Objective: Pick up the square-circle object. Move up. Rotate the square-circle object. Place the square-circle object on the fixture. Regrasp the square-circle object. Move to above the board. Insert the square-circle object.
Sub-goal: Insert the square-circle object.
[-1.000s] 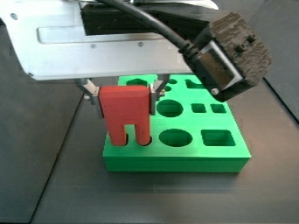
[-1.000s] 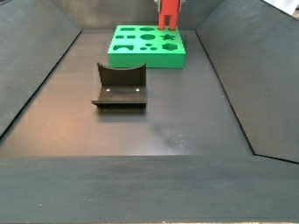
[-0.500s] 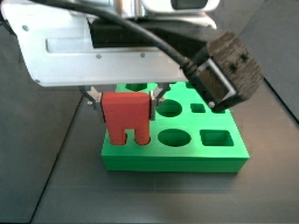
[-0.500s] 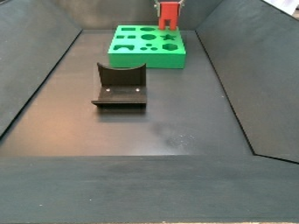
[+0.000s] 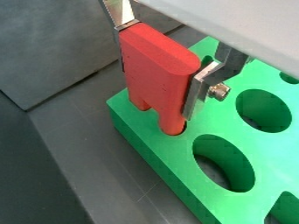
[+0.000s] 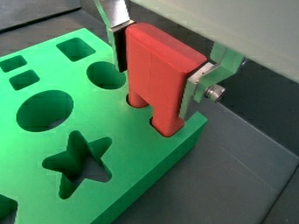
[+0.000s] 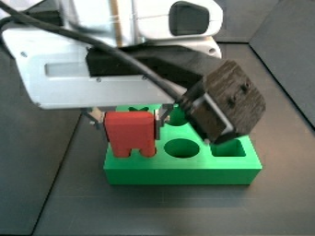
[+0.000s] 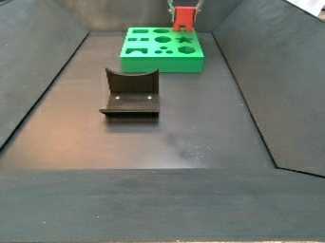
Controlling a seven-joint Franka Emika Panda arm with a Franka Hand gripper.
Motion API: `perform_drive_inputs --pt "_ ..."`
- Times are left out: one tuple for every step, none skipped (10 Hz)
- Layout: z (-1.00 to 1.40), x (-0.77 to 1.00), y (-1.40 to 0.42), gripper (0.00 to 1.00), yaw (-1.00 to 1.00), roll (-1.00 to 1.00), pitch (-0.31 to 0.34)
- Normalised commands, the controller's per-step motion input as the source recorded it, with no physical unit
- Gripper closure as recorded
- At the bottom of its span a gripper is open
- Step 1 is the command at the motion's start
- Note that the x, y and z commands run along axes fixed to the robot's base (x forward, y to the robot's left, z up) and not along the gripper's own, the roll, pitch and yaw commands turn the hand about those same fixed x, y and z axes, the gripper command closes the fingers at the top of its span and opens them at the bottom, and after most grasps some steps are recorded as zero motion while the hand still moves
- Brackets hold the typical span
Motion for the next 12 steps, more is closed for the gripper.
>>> perform_drive_inputs --pt "-0.66 0.0 -0.27 1.0 0.0 0.19 -0.246" --pt "-0.54 0.01 -0.05 1.0 0.09 0.23 -0.236" --pt "-0.67 0.27 0.0 1.0 0.12 0.23 -0.12" --pt "-0.71 0.5 0.11 1.0 0.2 0.21 -0.036" --pt "-0.69 0.28 0.15 1.0 0.17 0.2 -0.111" --pt "-0.52 0.16 0.01 1.0 0.04 0.1 -0.07" --pt "-0.25 0.0 0.01 1.0 0.0 -0.14 -0.164" --pt "-0.25 0.0 0.0 1.0 0.0 -0.14 -0.156" --pt "-0.22 0.0 0.03 1.0 0.0 -0.17 -0.167" --pt "-0.12 0.0 0.02 1.0 0.0 -0.11 -0.08" --pt "0.0 0.0 0.0 1.0 0.0 0.02 0.0" --pt "0.0 0.0 0.0 1.0 0.0 0.0 0.0"
